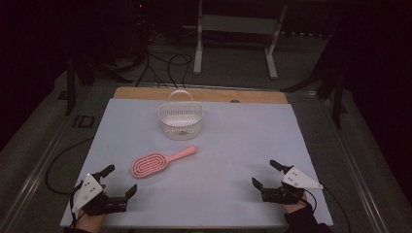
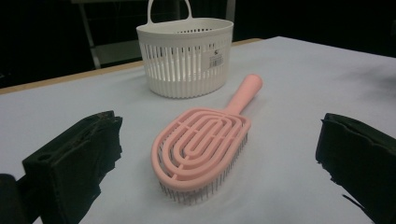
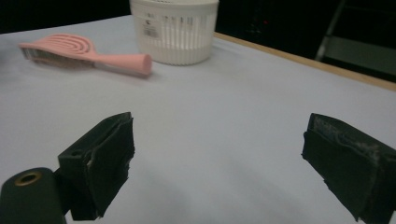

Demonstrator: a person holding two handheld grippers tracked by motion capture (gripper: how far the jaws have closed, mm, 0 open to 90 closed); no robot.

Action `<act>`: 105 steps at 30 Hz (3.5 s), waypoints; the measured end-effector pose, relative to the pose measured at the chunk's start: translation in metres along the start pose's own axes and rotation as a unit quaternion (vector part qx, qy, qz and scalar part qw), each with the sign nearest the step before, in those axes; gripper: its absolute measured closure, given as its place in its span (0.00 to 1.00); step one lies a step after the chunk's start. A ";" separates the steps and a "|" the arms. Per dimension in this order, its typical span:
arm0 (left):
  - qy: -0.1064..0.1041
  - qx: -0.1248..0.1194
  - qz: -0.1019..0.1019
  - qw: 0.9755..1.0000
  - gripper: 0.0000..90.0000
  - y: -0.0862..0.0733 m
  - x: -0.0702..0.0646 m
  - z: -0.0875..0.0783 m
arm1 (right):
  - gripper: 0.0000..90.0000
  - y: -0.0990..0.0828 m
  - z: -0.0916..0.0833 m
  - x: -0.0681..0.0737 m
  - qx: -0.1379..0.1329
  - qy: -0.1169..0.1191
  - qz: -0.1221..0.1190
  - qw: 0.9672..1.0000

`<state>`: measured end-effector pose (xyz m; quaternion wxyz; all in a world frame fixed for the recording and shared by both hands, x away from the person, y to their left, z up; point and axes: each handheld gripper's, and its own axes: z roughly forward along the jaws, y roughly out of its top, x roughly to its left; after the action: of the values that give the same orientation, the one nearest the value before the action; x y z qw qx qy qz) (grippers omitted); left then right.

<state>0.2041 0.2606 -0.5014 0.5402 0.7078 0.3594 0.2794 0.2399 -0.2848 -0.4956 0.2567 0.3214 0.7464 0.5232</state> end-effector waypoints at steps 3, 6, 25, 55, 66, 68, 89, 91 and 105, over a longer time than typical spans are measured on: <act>0.000 0.000 -0.001 1.000 0.00 0.000 0.001 0.000 | 0.10 -0.001 0.002 0.000 0.006 0.006 -0.005 1.000; 0.005 0.005 -0.004 1.000 0.00 -0.001 0.001 0.000 | 0.10 -0.004 0.004 -0.001 0.012 0.013 0.004 1.000; 0.019 0.024 0.004 1.000 0.00 0.004 -0.001 0.006 | 0.10 -0.001 0.003 0.001 0.007 -0.003 0.006 1.000; -0.023 0.015 0.008 1.000 0.00 0.065 -0.001 0.009 | 0.10 0.002 0.004 0.007 0.003 -0.004 0.010 1.000; -0.047 0.030 0.017 0.998 0.00 0.097 -0.001 0.024 | 0.10 0.002 0.004 0.007 0.002 -0.003 0.010 1.000; -0.049 0.033 0.020 0.998 0.00 0.102 -0.002 0.027 | 0.10 0.001 0.004 0.007 0.002 -0.003 0.010 1.000; -0.079 0.051 0.020 0.995 0.00 0.134 -0.010 0.071 | 0.10 0.002 0.003 0.007 -0.002 0.001 0.014 1.000; -0.077 0.053 0.022 0.995 0.00 0.136 -0.012 0.076 | 0.10 0.002 0.003 0.006 -0.003 0.001 0.014 1.000; -0.074 0.085 0.013 0.994 0.00 0.144 -0.022 0.114 | 0.10 0.001 0.004 0.006 -0.004 0.007 0.019 1.000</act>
<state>0.3101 0.1554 -0.3922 0.4995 0.7744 0.3317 0.2022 0.2389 -0.2778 -0.4961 0.2428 0.3313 0.7399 0.5328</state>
